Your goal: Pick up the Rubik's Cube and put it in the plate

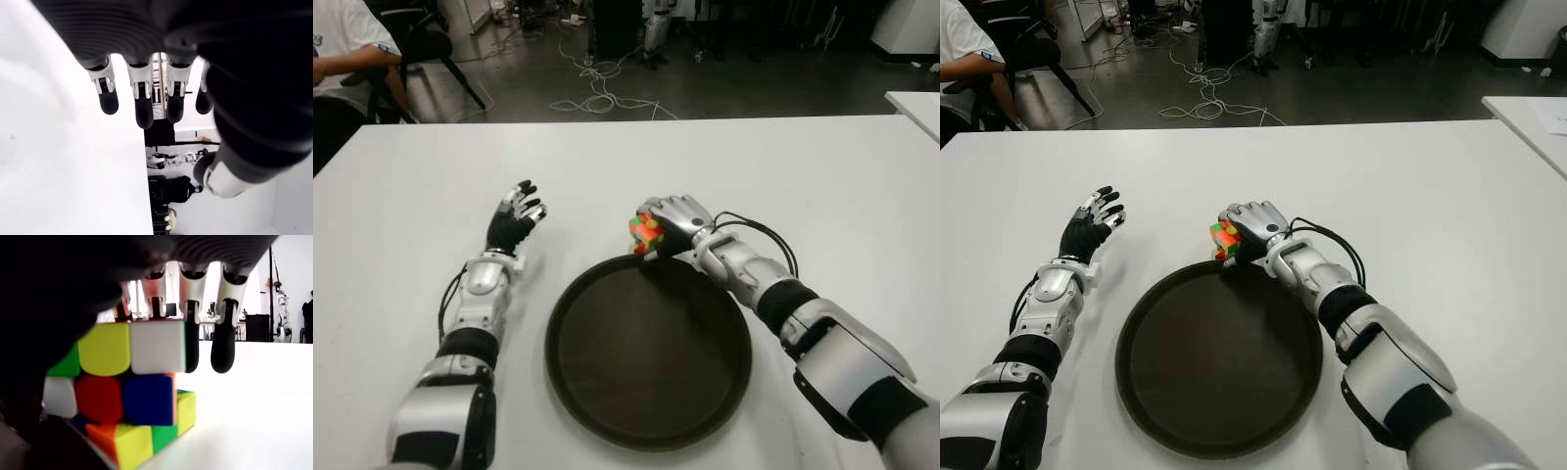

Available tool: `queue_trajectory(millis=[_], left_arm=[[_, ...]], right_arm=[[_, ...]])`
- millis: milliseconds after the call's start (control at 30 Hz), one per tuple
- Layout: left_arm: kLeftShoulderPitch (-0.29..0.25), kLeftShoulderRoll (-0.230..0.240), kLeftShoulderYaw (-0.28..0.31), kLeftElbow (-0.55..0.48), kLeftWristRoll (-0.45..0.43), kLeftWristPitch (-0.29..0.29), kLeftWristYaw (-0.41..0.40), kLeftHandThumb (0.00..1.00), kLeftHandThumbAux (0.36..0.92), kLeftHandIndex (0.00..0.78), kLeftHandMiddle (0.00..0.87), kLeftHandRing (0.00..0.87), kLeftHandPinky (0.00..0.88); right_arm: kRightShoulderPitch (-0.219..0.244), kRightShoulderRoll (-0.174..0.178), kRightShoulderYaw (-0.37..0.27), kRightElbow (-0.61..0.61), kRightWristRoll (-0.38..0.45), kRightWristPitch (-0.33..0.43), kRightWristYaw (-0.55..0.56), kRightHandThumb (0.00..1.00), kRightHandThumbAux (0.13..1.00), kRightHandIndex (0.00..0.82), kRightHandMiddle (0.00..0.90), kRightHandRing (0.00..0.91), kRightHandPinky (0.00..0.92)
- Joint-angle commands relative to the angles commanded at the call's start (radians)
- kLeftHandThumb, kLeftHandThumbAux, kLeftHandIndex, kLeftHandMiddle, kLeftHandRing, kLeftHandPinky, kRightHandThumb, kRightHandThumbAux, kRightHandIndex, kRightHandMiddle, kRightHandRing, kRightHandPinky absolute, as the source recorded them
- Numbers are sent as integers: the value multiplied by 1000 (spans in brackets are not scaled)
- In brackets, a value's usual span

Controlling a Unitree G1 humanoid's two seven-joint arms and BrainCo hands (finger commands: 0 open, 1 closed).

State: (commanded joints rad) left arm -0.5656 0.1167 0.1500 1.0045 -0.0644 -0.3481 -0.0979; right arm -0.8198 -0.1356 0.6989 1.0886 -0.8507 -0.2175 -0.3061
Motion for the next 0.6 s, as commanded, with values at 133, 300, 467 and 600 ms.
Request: queue_trajectory(millis=[133, 300, 467, 600], left_arm=[[2, 3, -5, -1, 6, -1, 2, 204, 734, 59, 127, 107, 83], [8, 5, -10, -15, 11, -2, 4, 195, 727, 56, 117, 98, 71], [9, 5, -11, -22, 12, 9, 8, 190, 715, 55, 116, 99, 66], [11, 6, -13, -26, 12, 12, 9, 192, 716, 59, 123, 108, 76]], right_arm=[[-1, -1, 3, -3, -3, 3, 0, 92, 645, 456, 528, 534, 502], [2, -3, 3, -12, -4, 6, -6, 113, 669, 445, 530, 542, 519], [4, -6, 0, -21, -2, 4, -10, 174, 719, 472, 544, 552, 529], [5, -13, -1, -26, -2, -10, -18, 550, 724, 438, 567, 563, 535]])
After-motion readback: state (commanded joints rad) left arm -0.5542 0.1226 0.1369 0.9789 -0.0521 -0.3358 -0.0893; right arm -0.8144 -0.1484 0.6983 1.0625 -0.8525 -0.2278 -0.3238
